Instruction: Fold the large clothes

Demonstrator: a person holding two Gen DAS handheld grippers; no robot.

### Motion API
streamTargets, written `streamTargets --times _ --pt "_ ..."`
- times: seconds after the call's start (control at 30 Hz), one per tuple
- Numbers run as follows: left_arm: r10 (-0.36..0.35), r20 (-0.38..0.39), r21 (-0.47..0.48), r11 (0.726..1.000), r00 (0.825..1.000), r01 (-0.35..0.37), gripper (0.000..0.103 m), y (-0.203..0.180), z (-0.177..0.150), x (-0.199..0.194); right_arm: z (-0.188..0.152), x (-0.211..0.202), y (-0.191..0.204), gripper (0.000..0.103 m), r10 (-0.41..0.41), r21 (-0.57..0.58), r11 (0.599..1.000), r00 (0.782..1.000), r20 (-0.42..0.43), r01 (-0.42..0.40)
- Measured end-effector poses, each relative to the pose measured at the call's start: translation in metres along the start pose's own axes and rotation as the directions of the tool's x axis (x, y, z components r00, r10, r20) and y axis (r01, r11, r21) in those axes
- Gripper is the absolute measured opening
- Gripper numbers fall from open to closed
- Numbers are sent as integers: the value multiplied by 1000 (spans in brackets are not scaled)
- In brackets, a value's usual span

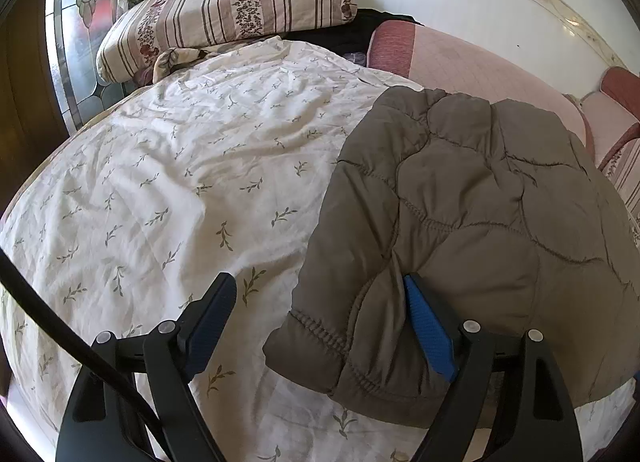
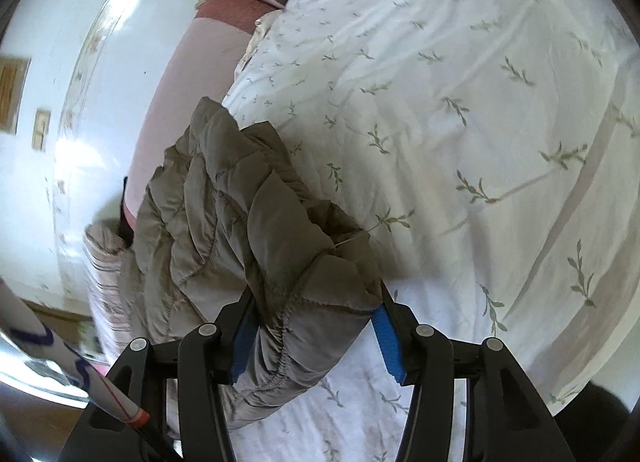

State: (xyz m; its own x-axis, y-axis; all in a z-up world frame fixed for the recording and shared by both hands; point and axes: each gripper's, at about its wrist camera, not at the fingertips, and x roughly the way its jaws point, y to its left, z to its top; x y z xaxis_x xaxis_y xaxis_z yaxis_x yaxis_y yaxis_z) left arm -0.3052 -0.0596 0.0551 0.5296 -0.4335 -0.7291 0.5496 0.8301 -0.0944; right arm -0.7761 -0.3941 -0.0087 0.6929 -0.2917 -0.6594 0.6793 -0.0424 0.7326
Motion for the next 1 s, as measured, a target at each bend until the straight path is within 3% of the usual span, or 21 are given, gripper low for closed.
streamTargets --times 0.3,0.4,0.5,0.6,0.7,0.77,0.83,0.93,1.0 --pt "-27 5 -57 998 1000 27 85 14 4 -5 5 -11 -16 56 79 116 990 997 -21 -76" --pt "-36 7 -101 994 999 37 85 27 8 -9 10 -29 -23 57 19 135 991 998 55 -26" --pt "44 39 -168 985 998 -37 85 46 12 -16 14 -50 -20 57 -72 93 994 983 167 57" --pt "138 90 -244 963 986 -112 84 61 16 -29 6 -60 13 57 -81 -63 993 962 261 101" --pt "139 148 -222 970 979 -104 84 49 17 -41 -21 -60 66 57 -57 -296 941 939 338 164" --pt "131 192 -166 981 973 -99 84 30 15 -50 -46 -53 98 57 -24 -435 881 935 355 188" --pt "101 249 -92 992 963 -80 84 3 11 -63 -75 -39 129 57 1 -564 801 941 337 201" --pt "26 298 30 999 954 -37 84 -39 4 -74 -104 -13 153 57 -6 -656 728 958 286 200" --pt "-22 287 113 994 958 -11 84 -67 -1 -71 -115 5 160 57 -23 -686 700 967 255 198"
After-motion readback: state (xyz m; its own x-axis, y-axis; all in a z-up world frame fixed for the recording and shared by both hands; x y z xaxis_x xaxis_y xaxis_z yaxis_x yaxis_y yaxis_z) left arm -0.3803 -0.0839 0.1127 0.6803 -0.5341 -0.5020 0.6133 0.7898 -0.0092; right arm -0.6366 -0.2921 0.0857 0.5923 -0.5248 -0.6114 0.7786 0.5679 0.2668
